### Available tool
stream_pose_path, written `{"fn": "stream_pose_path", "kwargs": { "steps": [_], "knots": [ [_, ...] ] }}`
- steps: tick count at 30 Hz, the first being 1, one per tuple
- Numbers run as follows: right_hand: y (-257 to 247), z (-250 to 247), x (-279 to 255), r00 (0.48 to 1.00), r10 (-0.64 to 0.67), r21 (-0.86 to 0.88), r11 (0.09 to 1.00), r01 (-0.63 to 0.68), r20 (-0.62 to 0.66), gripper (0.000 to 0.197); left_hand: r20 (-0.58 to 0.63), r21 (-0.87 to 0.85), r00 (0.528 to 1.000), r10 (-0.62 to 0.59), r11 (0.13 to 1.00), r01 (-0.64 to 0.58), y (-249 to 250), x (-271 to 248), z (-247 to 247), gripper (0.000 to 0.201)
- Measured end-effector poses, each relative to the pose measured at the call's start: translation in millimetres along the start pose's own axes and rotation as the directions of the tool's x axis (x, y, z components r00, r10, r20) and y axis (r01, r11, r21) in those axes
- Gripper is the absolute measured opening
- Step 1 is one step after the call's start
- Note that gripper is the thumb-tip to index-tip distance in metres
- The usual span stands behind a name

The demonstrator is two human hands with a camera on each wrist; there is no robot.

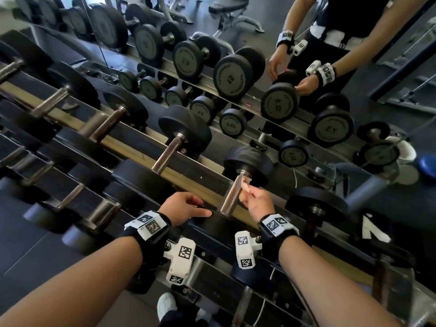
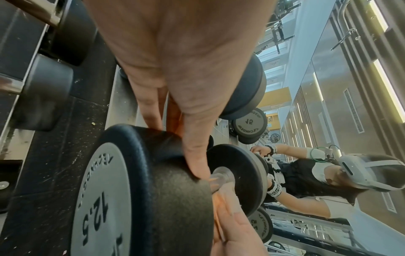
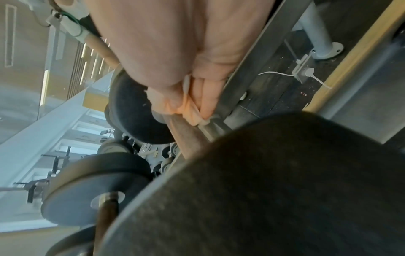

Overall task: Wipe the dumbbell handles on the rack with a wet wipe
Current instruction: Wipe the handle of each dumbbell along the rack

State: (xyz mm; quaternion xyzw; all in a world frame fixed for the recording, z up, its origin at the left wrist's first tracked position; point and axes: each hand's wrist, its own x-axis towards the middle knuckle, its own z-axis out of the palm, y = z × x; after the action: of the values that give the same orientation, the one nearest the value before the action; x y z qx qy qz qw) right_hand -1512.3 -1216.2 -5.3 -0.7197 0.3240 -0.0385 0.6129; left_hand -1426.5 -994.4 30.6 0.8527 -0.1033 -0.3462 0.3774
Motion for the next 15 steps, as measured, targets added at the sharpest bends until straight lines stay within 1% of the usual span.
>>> {"fn": "stream_pose_path", "kwargs": {
  "steps": [3, 5, 6, 7, 8, 9, 10, 11, 12, 13, 14, 15],
  "knots": [
    [6, -1, -17, 0.997, -0.043, -0.163, 0.985, 0.052, 0.058, 0.024, 0.01, 0.013, 1.0, -0.001, 1.0, 0.001, 0, 1, -1, 0.039],
    [12, -5, -34, 0.984, -0.06, -0.304, 0.946, 0.109, 0.166, 0.021, 0.019, 0.031, 1.0, -0.004, 1.0, 0.003, 1, 4, -3, 0.041],
    [14, -7, -40, 0.97, -0.044, -0.355, 0.926, 0.128, 0.237, 0.02, 0.028, 0.045, 1.0, -0.004, 0.999, 0.003, 1, 6, -4, 0.042],
    [16, -8, -43, 0.951, -0.017, -0.368, 0.92, 0.136, 0.308, 0.02, 0.039, 0.058, 0.999, -0.003, 0.998, 0.001, 3, 7, -5, 0.043],
    [14, -11, -43, 0.932, 0.028, -0.356, 0.928, 0.11, 0.361, 0.016, 0.052, 0.068, 0.999, -0.001, 0.998, -0.003, 4, 8, -5, 0.043],
    [8, -13, -40, 0.922, 0.067, -0.303, 0.951, 0.056, 0.381, 0.014, 0.063, 0.075, 0.998, 0.002, 0.997, -0.007, 5, 9, -6, 0.043],
    [3, -18, -34, 0.933, 0.084, -0.24, 0.971, 0.003, 0.35, 0.016, 0.07, 0.081, 0.998, 0.003, 0.997, -0.009, 6, 9, -6, 0.043],
    [-1, -23, -23, 0.96, 0.07, -0.17, 0.985, -0.024, 0.271, 0.017, 0.074, 0.087, 0.997, 0.001, 0.996, -0.007, 7, 10, -6, 0.042],
    [-7, -30, -13, 0.988, 0.034, -0.158, 0.987, -0.01, 0.148, 0.016, 0.076, 0.093, 0.997, -0.004, 0.996, -0.004, 8, 10, -6, 0.042],
    [-12, -35, -3, 1.0, -0.011, -0.192, 0.981, 0.016, 0.028, 0.015, 0.079, 0.096, 0.997, -0.008, 0.995, 0.001, 8, 10, -6, 0.042],
    [-17, -36, 2, 0.998, -0.042, -0.22, 0.975, 0.032, -0.038, 0.015, 0.08, 0.097, 0.997, -0.012, 0.995, 0.004, 8, 10, -6, 0.042],
    [-18, -33, 5, 0.997, -0.057, -0.209, 0.977, 0.045, -0.051, 0.016, 0.08, 0.097, 0.997, -0.015, 0.995, 0.007, 7, 10, -6, 0.043]
  ]
}}
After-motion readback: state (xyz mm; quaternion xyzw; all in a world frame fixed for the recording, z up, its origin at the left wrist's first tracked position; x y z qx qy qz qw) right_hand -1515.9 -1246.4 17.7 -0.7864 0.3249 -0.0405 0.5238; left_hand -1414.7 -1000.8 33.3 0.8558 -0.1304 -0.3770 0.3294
